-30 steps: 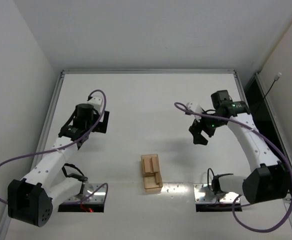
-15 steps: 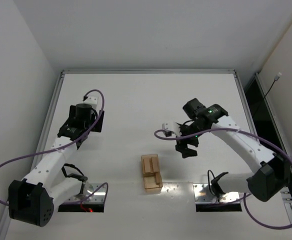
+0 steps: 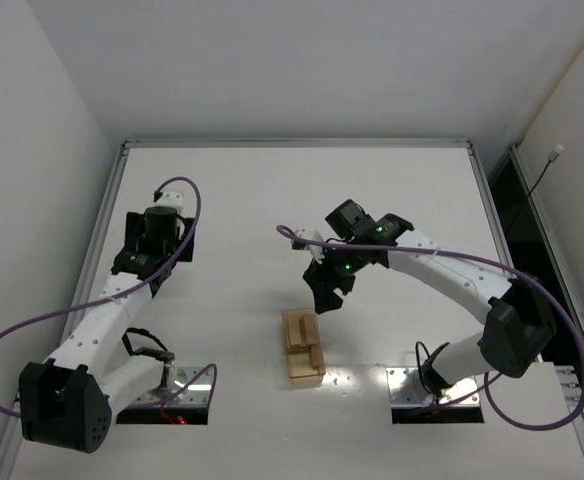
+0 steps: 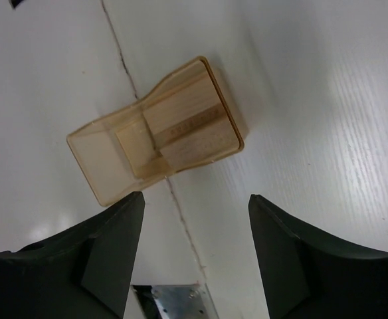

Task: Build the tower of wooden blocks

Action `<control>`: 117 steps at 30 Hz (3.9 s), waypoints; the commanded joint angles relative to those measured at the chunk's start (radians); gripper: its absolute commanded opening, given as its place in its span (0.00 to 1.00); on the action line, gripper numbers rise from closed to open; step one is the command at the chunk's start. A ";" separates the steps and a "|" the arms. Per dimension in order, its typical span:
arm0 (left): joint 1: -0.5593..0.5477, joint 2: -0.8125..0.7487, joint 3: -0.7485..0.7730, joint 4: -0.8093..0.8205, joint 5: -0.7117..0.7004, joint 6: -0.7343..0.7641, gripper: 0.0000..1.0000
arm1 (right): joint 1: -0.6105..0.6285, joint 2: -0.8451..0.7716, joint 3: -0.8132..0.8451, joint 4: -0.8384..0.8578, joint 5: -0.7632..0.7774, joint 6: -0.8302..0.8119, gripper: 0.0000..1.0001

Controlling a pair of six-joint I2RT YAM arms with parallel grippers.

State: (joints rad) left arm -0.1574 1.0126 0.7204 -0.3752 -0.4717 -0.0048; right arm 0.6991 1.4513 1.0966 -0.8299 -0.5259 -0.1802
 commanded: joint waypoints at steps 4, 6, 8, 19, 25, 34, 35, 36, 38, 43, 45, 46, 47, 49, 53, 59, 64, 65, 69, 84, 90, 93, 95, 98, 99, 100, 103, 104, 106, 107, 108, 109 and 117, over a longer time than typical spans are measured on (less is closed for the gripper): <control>0.022 -0.038 -0.009 0.010 -0.054 -0.014 1.00 | 0.066 0.044 -0.001 0.107 -0.008 0.242 0.57; 0.032 -0.049 -0.009 0.010 -0.065 -0.023 1.00 | 0.079 0.075 -0.001 0.117 0.024 0.252 0.54; 0.041 -0.061 -0.009 0.001 -0.065 -0.023 1.00 | 0.079 0.086 -0.001 0.117 0.044 0.261 0.51; 0.094 -0.091 -0.019 -0.019 -0.041 -0.041 1.00 | 0.097 0.100 -0.046 0.255 0.167 0.147 0.46; 0.094 -0.082 -0.019 -0.019 -0.019 -0.041 1.00 | 0.106 0.100 -0.056 0.285 0.138 0.065 0.46; 0.094 -0.062 -0.019 -0.019 -0.001 -0.041 1.00 | 0.125 0.155 -0.057 0.295 0.093 -0.140 0.45; 0.094 -0.062 -0.019 -0.019 -0.001 -0.032 1.00 | 0.125 0.155 -0.057 0.304 0.093 -0.165 0.45; 0.094 -0.062 -0.019 -0.019 -0.001 -0.032 1.00 | 0.125 0.165 -0.057 0.304 0.093 -0.174 0.45; 0.094 -0.062 -0.019 -0.019 -0.001 -0.032 1.00 | 0.125 0.193 -0.047 0.304 0.093 -0.183 0.45; 0.104 -0.062 -0.019 -0.019 -0.001 -0.032 1.00 | 0.134 0.271 0.005 0.293 0.093 -0.222 0.45; 0.104 -0.062 -0.019 -0.019 -0.001 -0.032 1.00 | 0.134 0.290 0.019 0.293 0.093 -0.231 0.43; 0.104 -0.062 -0.019 -0.010 -0.001 -0.023 1.00 | 0.134 0.290 0.019 0.293 0.093 -0.240 0.42; 0.104 -0.062 -0.019 -0.010 -0.001 -0.023 1.00 | 0.145 0.299 0.019 0.305 0.104 -0.240 0.38; 0.127 -0.052 -0.019 -0.001 0.011 -0.023 1.00 | 0.145 0.308 0.029 0.305 0.104 -0.240 0.30; 0.153 -0.042 -0.019 0.009 0.034 -0.003 1.00 | 0.164 0.331 0.039 0.305 0.116 -0.240 0.00; 0.191 -0.011 -0.009 0.029 0.067 0.016 1.00 | 0.154 0.311 0.029 0.296 0.136 -0.260 0.00; 0.211 0.059 0.045 -0.001 0.113 -0.004 1.00 | 0.107 0.163 -0.009 0.418 0.387 -0.239 0.00; 0.211 0.060 0.059 -0.001 0.113 -0.004 1.00 | 0.106 0.143 -0.009 0.443 0.433 -0.239 0.00; 0.211 0.081 0.068 -0.001 0.134 -0.014 1.00 | 0.066 0.109 0.054 0.538 0.680 -0.258 0.00; 0.220 0.080 0.105 -0.028 0.153 -0.024 1.00 | 0.117 0.037 -0.117 1.285 1.080 -0.710 0.00; 0.220 0.070 0.105 -0.028 0.153 -0.024 1.00 | 0.172 0.061 -0.301 1.717 1.093 -1.017 0.00; 0.220 0.061 0.105 -0.028 0.153 -0.024 1.00 | 0.201 0.086 -0.407 1.958 1.045 -1.154 0.00; 0.229 0.061 0.105 -0.028 0.153 -0.015 1.00 | 0.215 0.095 -0.464 2.069 0.988 -1.244 0.00; 0.239 0.061 0.105 -0.028 0.153 -0.006 1.00 | 0.226 0.135 -0.552 2.258 0.894 -1.368 0.00; 0.249 0.061 0.105 -0.018 0.162 -0.006 1.00 | 0.226 0.183 -0.575 2.369 0.861 -1.428 0.00; 0.249 0.061 0.105 -0.018 0.162 -0.006 1.00 | 0.226 0.220 -0.575 2.440 0.845 -1.429 0.00; 0.259 0.061 0.105 -0.018 0.183 -0.006 1.00 | 0.235 0.403 -0.548 2.649 0.810 -1.563 0.00; 0.259 0.061 0.105 -0.018 0.183 -0.006 1.00 | 0.235 0.415 -0.512 2.649 0.825 -1.564 0.00; 0.268 0.052 0.105 -0.027 0.193 0.005 1.00 | 0.255 0.434 -0.474 2.649 0.834 -1.564 0.00; 0.268 0.052 0.105 -0.027 0.193 0.005 1.00 | 0.255 0.445 -0.462 2.649 0.834 -1.573 0.00; 0.268 0.041 0.105 -0.027 0.193 0.014 1.00 | 0.255 0.445 -0.451 2.649 0.822 -1.573 0.00; 0.277 0.041 0.094 -0.027 0.202 0.014 1.00 | 0.255 0.445 -0.410 2.649 0.822 -1.573 0.00; 0.277 0.020 0.074 -0.027 0.211 0.014 1.00 | 0.243 0.437 -0.365 2.649 0.820 -1.605 0.00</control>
State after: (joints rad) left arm 0.1066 1.0561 0.7898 -0.4110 -0.2756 -0.0006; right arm 0.9459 1.9194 0.7040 1.2922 0.3115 -1.7546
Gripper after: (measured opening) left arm 0.996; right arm 0.019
